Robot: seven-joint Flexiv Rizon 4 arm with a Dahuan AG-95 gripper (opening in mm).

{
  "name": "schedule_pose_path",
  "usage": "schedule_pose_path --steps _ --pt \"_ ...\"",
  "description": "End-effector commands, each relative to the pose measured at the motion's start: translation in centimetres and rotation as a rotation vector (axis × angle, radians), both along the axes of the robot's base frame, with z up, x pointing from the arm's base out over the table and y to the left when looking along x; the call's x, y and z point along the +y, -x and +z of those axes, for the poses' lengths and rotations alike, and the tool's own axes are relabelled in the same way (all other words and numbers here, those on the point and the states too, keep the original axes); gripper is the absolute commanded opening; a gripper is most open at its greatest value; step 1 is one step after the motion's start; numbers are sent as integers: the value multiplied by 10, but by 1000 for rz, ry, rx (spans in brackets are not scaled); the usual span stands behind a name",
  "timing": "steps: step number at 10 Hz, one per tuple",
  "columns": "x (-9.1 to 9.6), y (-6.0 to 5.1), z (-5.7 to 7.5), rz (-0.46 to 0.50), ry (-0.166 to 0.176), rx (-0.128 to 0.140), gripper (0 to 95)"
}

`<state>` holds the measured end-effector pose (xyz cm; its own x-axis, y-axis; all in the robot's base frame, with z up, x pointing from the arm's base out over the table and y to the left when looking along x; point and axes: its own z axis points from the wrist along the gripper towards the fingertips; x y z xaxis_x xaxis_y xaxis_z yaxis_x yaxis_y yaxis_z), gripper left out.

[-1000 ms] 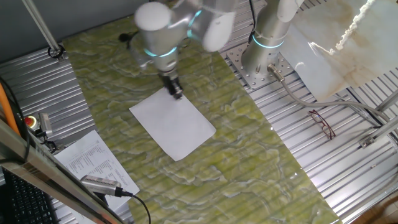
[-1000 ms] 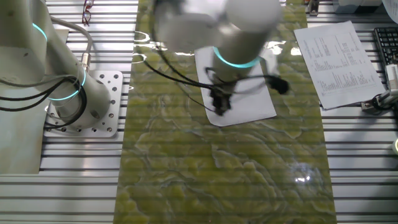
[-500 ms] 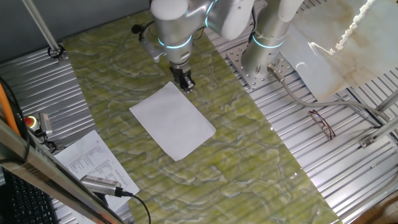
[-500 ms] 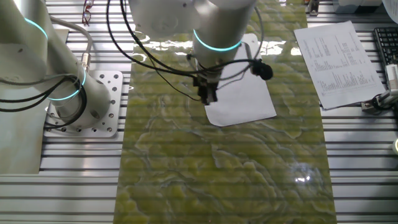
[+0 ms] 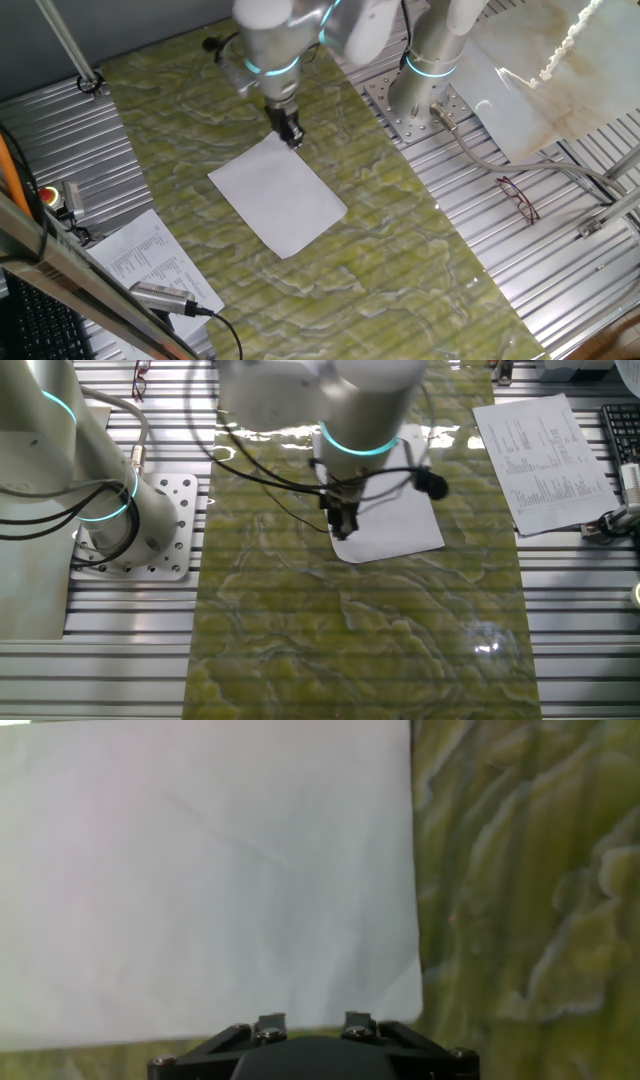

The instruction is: Flip over and spread out the paper that is laid flat on the table

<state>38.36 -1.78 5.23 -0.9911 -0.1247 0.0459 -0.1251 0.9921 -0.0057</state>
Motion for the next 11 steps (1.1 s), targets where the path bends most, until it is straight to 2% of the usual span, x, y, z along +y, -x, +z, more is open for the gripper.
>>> schedule_pose_path --steps 1,2,6,9,11 --pt "-8 -10 -11 -2 -4 2 380" --pt "-14 -14 -8 -18 -3 6 190" --pt "-25 -30 -4 -29 -5 8 190" --pt "-38 -31 -6 -31 -17 8 190" --pt "-39 -31 -7 -36 -17 11 190"
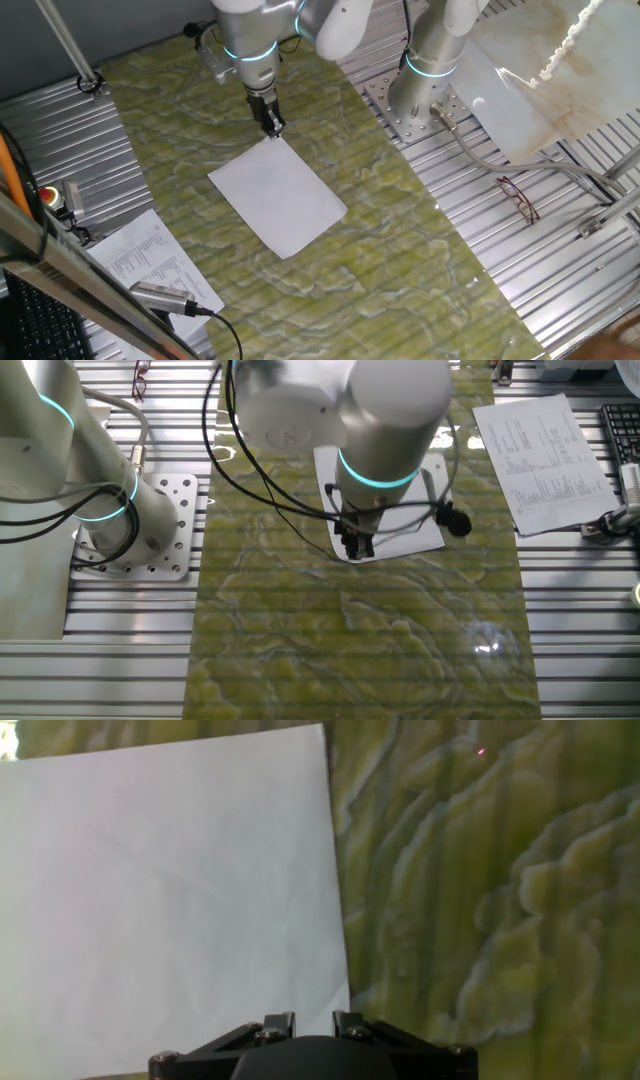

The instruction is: Flip over and spread out the paper that is laid flat on the table

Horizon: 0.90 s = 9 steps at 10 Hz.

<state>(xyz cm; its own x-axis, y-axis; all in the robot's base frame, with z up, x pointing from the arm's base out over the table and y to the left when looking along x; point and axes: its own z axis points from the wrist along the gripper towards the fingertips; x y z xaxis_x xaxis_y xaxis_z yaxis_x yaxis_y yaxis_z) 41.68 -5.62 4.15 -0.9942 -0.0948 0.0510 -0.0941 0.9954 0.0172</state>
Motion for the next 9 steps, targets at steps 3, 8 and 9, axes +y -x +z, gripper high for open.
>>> schedule_pose_path --steps 3,8,9 --pt "-13 1 1 -7 12 8 190" --pt "-22 1 -14 -39 -14 19 380" --pt "-22 1 -14 -41 -18 21 190"
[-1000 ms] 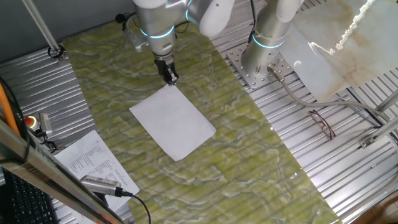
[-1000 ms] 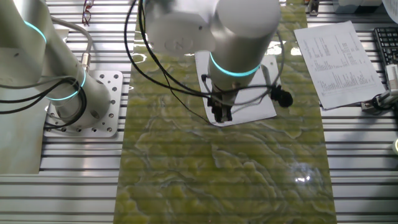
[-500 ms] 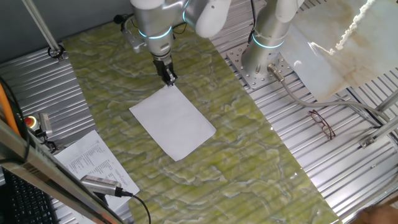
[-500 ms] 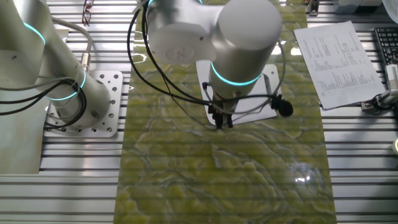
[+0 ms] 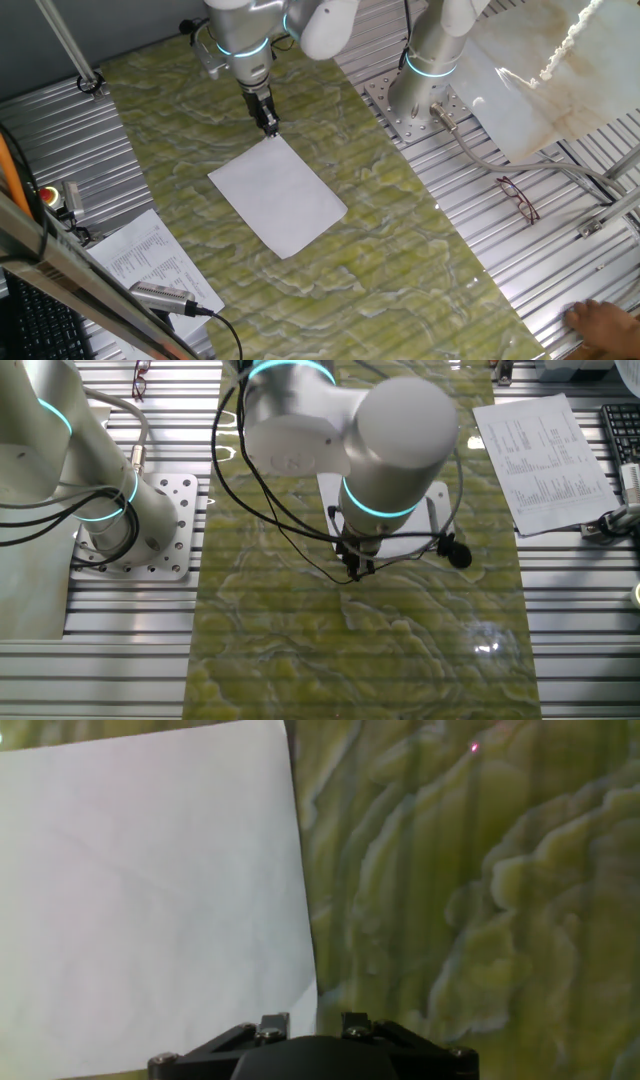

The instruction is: Flip over and spread out the paper that is laid flat on the table

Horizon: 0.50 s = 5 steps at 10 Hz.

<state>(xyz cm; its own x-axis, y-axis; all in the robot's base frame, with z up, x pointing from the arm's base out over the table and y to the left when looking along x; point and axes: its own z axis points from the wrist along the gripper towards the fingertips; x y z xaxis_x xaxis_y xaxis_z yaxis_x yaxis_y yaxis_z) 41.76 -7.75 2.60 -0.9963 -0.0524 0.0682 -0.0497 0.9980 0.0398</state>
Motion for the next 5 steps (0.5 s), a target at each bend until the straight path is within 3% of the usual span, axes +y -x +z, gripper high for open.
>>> schedule_pose_path --steps 1,5 --pt "-1 2 1 -2 -4 6 190" --pt "0 3 0 -1 -11 12 190"
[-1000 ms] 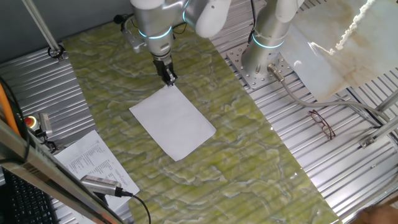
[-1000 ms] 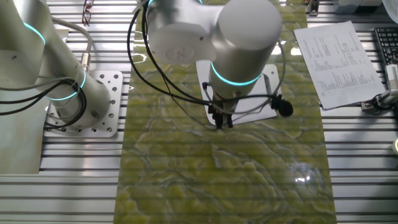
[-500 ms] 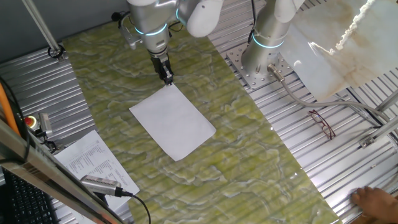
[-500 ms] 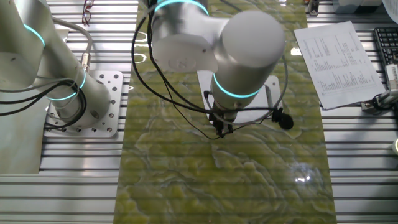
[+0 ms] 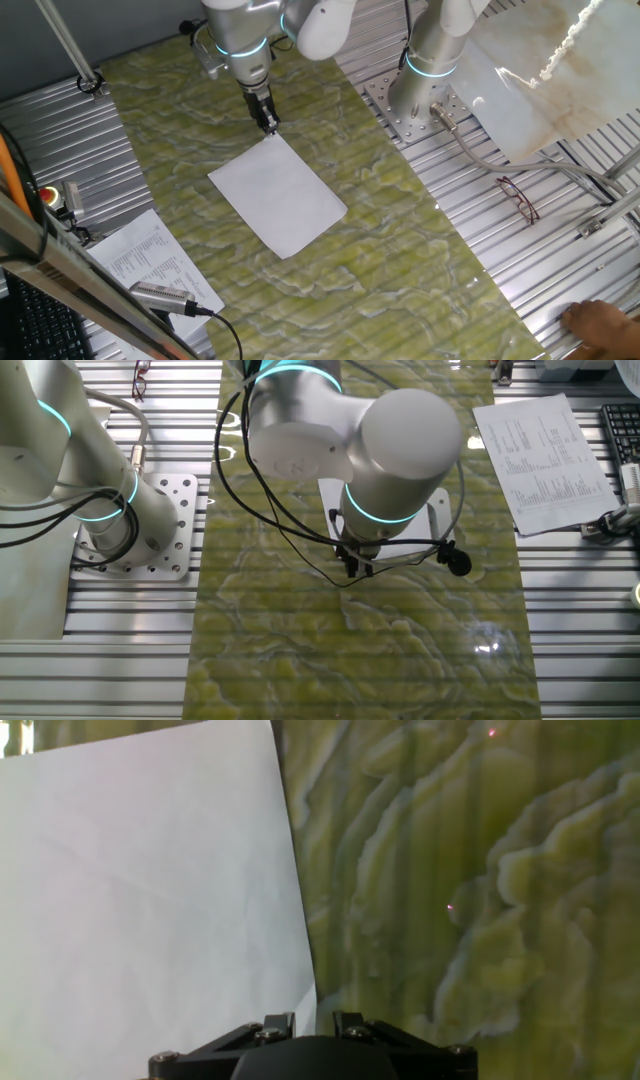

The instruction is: Flip over and spread out the paper that is laid flat on the table

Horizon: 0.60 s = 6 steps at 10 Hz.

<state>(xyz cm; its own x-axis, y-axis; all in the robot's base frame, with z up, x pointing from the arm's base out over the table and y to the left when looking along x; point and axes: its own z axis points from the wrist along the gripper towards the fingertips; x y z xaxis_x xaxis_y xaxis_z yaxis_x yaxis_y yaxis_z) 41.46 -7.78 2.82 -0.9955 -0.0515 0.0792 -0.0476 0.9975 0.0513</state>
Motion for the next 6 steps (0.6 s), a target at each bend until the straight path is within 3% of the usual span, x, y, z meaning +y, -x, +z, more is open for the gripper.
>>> schedule_pose_path --steps 1,4,6 --pt "0 0 -3 -1 1 4 190" --pt "0 -1 -7 -6 -1 7 190" --pt "0 -1 -8 -15 -28 7 190"
